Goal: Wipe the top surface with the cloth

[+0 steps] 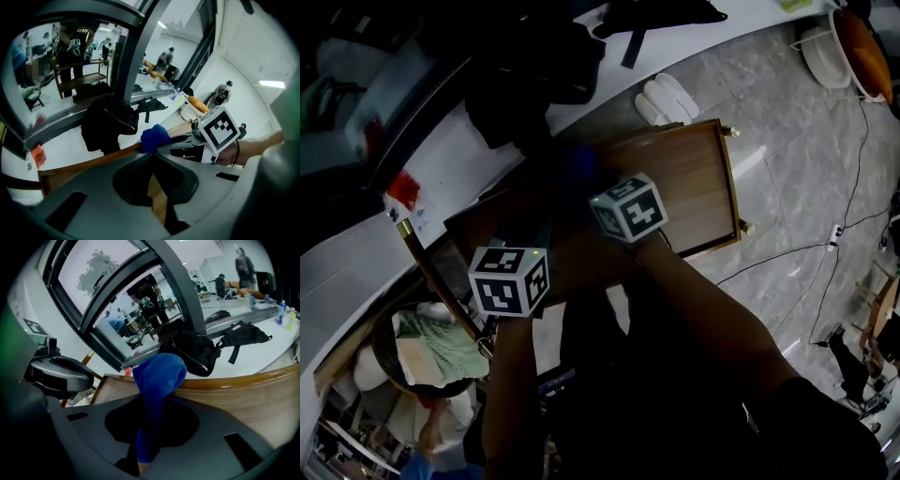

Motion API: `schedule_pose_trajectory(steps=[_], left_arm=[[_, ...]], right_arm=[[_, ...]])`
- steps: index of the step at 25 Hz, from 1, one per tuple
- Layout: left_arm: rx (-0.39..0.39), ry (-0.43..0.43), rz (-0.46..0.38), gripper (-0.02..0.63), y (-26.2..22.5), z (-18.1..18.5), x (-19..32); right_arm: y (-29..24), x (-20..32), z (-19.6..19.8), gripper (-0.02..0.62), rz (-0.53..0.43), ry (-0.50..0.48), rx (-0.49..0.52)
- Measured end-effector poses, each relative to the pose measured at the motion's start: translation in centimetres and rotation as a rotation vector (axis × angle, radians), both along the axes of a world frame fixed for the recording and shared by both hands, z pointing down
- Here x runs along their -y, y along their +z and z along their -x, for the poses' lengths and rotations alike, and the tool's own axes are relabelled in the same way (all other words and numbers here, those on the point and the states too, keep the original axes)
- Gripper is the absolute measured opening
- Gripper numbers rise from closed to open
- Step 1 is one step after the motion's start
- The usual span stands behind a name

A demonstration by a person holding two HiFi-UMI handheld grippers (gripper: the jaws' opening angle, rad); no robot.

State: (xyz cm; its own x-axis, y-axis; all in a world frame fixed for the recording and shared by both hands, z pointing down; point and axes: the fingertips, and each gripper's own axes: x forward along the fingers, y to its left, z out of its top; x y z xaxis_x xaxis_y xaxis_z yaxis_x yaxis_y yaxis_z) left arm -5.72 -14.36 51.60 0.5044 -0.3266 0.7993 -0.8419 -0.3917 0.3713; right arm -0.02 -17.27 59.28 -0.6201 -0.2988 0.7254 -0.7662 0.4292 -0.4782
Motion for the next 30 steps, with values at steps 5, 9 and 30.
schedule_pose_trajectory(steps=[5,9,30], left_arm=[[-0.007,0.029,0.01,0.009,0.7,-3.4,0.6],[-0.015,0.065,0.009,0.009,1.0,-6.6,1.2],[-0.037,0.158,0.0,0.009,1.1,-15.4,0.8]], right_arm=[[0.0,0.6,-4.0,0.063,-0.008,0.032,-0.022],[0.0,1.3,-7.2,0.063,-0.026,0.058,-0.046],[-0.9,3.1,-24.9,0.063,-0.064,0.233,-0.301]])
